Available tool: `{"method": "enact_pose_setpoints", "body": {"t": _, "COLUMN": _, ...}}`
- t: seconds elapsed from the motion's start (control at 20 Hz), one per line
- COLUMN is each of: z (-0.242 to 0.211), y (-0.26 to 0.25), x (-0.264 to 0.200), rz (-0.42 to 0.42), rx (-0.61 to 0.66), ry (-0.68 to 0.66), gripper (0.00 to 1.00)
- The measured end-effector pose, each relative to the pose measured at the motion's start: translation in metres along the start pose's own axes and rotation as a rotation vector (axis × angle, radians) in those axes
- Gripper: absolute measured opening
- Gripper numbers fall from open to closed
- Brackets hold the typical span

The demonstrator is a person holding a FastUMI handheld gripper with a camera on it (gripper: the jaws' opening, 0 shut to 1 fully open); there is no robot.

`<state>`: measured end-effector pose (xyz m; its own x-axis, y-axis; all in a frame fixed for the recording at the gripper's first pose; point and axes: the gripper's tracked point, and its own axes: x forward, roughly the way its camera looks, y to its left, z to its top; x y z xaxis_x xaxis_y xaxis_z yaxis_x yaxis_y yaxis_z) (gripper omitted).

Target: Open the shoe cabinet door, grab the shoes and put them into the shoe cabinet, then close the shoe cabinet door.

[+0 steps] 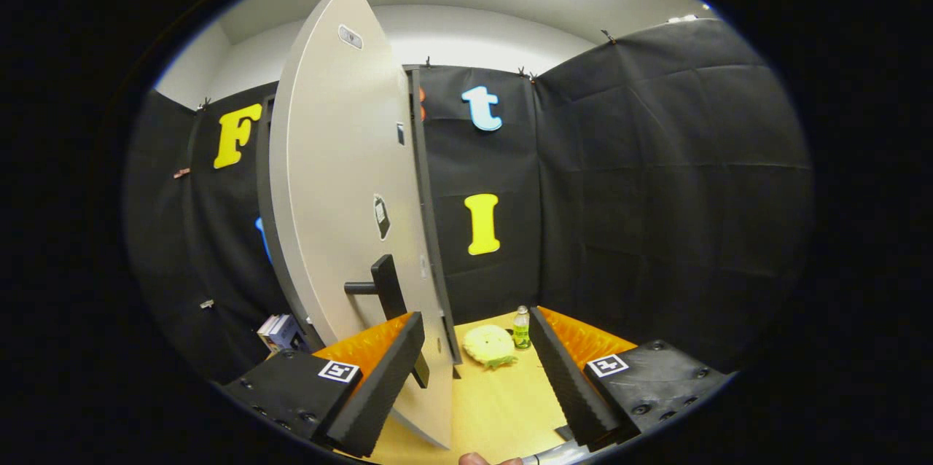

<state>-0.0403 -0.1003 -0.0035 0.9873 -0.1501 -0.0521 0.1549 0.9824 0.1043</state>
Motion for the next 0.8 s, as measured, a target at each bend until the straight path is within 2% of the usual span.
{"method": "enact_pose_setpoints", "body": {"t": 0.35, "z": -0.046, "y": 0.122, "x": 0.016, "rz": 0.232, "rx": -0.008, "ry": 0.095, "gripper": 0.98}}
{"method": "enact_pose_setpoints", "body": {"t": 0.55, "z": -0.049, "y": 0.16, "x": 0.018, "rz": 0.293, "rx": -0.077, "ry": 0.061, "gripper": 0.98}}
{"method": "enact_pose_setpoints", "body": {"t": 0.8, "z": -0.046, "y": 0.172, "x": 0.018, "rz": 0.311, "rx": -0.093, "ry": 0.034, "gripper": 0.98}}
